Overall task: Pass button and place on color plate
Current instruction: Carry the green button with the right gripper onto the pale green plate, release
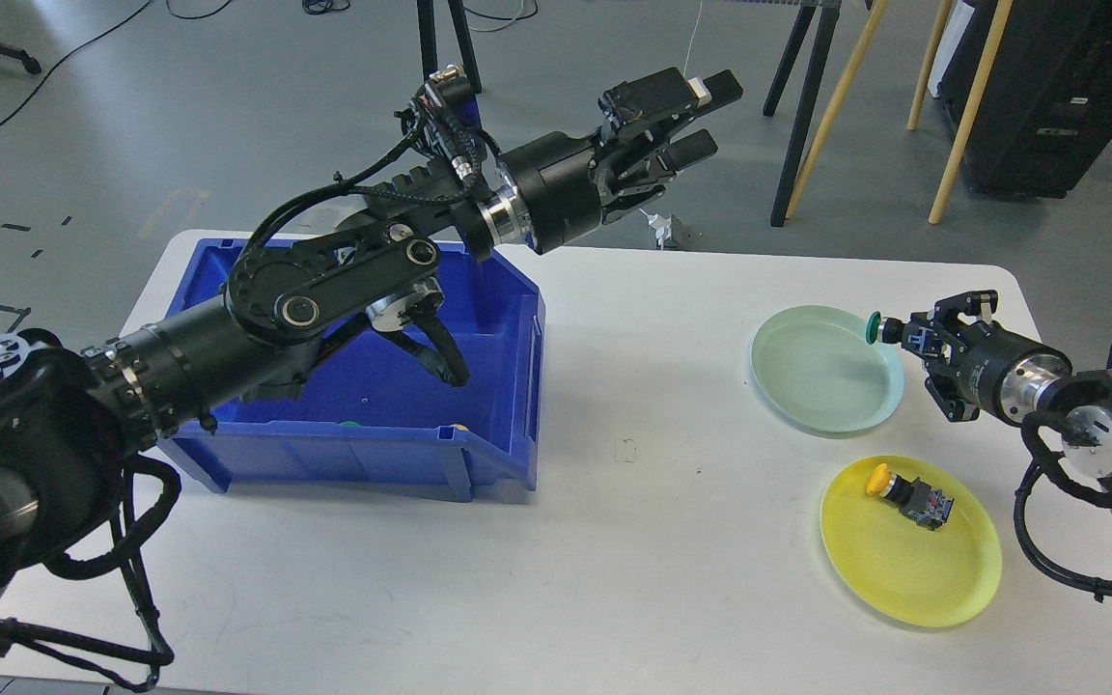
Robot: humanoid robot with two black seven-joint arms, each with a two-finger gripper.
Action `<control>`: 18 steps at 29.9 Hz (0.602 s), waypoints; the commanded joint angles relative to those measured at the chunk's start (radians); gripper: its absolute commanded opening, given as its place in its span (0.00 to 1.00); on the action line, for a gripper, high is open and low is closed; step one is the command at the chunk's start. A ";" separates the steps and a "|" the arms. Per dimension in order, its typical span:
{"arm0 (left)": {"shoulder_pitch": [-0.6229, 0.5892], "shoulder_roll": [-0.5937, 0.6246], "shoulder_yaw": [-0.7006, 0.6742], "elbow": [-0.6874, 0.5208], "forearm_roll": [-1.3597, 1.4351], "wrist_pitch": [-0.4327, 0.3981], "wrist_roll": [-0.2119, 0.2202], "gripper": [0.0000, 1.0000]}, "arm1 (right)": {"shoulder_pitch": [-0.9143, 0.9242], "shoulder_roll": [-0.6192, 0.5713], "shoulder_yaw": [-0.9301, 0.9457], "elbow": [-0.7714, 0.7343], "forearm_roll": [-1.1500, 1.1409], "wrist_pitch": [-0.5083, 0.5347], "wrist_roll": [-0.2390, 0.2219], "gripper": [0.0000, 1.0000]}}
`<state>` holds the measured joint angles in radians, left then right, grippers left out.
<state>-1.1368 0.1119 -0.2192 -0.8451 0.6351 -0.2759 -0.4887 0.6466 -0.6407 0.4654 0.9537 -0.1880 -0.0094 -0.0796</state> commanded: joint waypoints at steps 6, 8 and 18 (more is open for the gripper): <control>0.000 0.000 0.000 0.000 0.000 0.001 0.000 0.74 | 0.004 0.033 -0.004 -0.007 0.001 0.003 -0.003 0.98; 0.000 0.000 0.000 0.000 -0.002 0.001 0.000 0.74 | 0.004 0.033 -0.002 -0.007 0.001 0.003 -0.003 0.98; -0.001 0.000 -0.002 0.000 -0.005 0.003 0.000 0.74 | -0.007 0.019 0.206 0.010 0.021 0.089 0.000 0.99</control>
<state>-1.1368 0.1120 -0.2193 -0.8453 0.6327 -0.2742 -0.4886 0.6517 -0.6180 0.5538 0.9600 -0.1717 0.0222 -0.0800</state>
